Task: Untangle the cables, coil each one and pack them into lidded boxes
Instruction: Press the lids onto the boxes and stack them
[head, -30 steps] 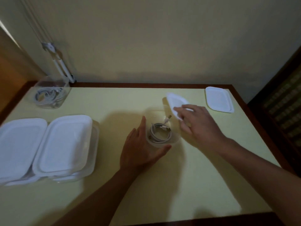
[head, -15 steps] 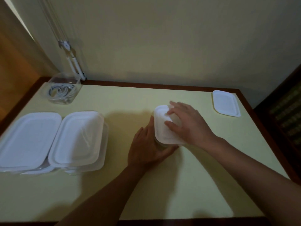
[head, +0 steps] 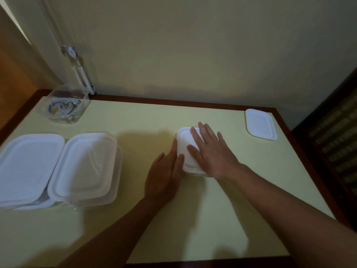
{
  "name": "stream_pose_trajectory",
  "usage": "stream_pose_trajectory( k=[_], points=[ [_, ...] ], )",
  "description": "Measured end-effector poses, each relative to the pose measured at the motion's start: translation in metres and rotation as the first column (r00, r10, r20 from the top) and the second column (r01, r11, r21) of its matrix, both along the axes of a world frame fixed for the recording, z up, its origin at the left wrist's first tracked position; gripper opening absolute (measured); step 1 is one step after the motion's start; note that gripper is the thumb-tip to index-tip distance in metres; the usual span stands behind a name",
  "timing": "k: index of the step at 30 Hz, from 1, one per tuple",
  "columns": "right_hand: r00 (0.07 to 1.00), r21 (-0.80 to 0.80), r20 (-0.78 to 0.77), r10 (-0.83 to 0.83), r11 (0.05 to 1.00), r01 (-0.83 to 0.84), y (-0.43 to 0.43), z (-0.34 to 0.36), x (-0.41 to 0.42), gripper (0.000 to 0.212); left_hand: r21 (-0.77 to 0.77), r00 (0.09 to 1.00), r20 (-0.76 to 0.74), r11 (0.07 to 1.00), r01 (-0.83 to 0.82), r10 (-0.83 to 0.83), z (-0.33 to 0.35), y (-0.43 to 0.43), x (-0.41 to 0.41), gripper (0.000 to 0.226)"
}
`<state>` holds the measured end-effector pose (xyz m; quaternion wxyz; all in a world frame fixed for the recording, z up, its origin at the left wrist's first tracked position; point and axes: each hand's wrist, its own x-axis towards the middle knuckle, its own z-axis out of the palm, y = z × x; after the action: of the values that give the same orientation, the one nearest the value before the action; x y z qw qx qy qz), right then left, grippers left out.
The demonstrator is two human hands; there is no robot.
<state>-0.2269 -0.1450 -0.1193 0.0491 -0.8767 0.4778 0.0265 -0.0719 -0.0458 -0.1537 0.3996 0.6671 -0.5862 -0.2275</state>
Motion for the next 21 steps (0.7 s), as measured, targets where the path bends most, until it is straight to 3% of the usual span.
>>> stream_pose_trajectory(
  k=[3,12,15,18,21],
  points=[
    [0.999,-0.001,0.016,0.049,0.999,-0.049,0.002,-0.002,-0.003,0.074,0.055,0.989,-0.107,0.993,-0.100,0.105,-0.005,-0.007,0.002,0.061],
    [0.996,0.039,0.090,0.001,0.999,-0.004,0.032,-0.002,-0.002,0.074,0.142,0.994,0.023,0.984,0.107,-0.111,0.014,-0.004,0.006,0.066],
    [0.996,0.043,0.078,-0.041,0.998,0.038,0.042,0.000,0.001,0.072,0.175,0.980,0.111,0.974,0.146,-0.166,0.022,-0.001,0.009,0.064],
    [0.996,0.019,0.055,-0.065,0.998,0.064,0.055,0.001,0.005,0.072,0.204,0.924,0.326,0.969,0.138,-0.201,0.038,0.004,0.014,0.058],
    [0.996,0.022,0.061,-0.059,0.998,0.057,0.068,0.001,0.010,0.073,0.124,0.862,0.501,0.992,0.015,-0.075,0.066,0.014,0.022,0.051]
  ],
)
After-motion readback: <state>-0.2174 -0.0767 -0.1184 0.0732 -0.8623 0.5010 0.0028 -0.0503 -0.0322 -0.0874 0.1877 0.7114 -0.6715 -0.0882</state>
